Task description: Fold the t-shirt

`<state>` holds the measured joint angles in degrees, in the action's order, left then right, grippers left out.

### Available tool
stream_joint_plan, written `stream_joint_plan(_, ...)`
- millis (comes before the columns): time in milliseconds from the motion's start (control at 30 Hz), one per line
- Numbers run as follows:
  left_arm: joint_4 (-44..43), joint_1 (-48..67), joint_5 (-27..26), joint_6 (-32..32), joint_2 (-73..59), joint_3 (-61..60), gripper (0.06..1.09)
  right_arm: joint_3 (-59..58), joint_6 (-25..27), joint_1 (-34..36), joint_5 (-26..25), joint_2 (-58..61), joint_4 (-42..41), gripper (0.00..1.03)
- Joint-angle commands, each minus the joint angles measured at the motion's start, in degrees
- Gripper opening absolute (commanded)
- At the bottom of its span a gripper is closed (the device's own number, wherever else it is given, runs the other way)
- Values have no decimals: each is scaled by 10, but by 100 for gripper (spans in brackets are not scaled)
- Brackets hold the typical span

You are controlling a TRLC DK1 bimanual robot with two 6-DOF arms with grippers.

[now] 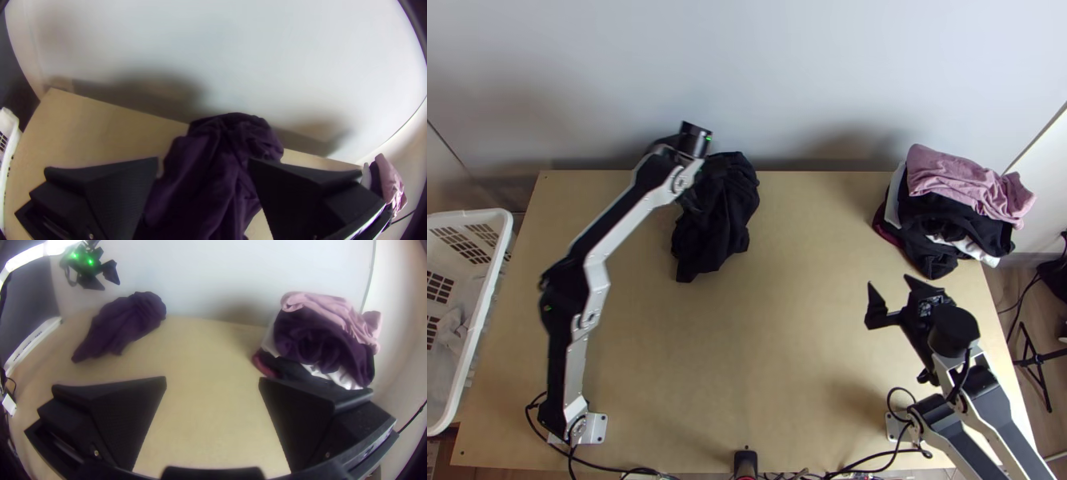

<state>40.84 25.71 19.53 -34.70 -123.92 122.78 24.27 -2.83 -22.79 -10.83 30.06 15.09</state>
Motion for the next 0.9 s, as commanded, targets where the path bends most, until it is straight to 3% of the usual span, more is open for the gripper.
stream_joint_plan(0,28,-23,-5,43,144,-167,104,-42,-35,-13,39,16,-21,96)
stream_joint_plan(267,-20,-25,-22,101,330,-381,104,-37,-86,-43,47,159,-138,96)
stream_joint_plan(567,-21,-1,-23,109,452,-492,104,-3,-120,-119,47,309,-177,96)
stream_joint_plan(667,-21,15,-23,116,499,-535,104,15,-120,-131,53,366,-224,96)
stream_joint_plan(867,-22,-12,-22,131,552,-584,104,130,-137,-141,77,532,-263,96)
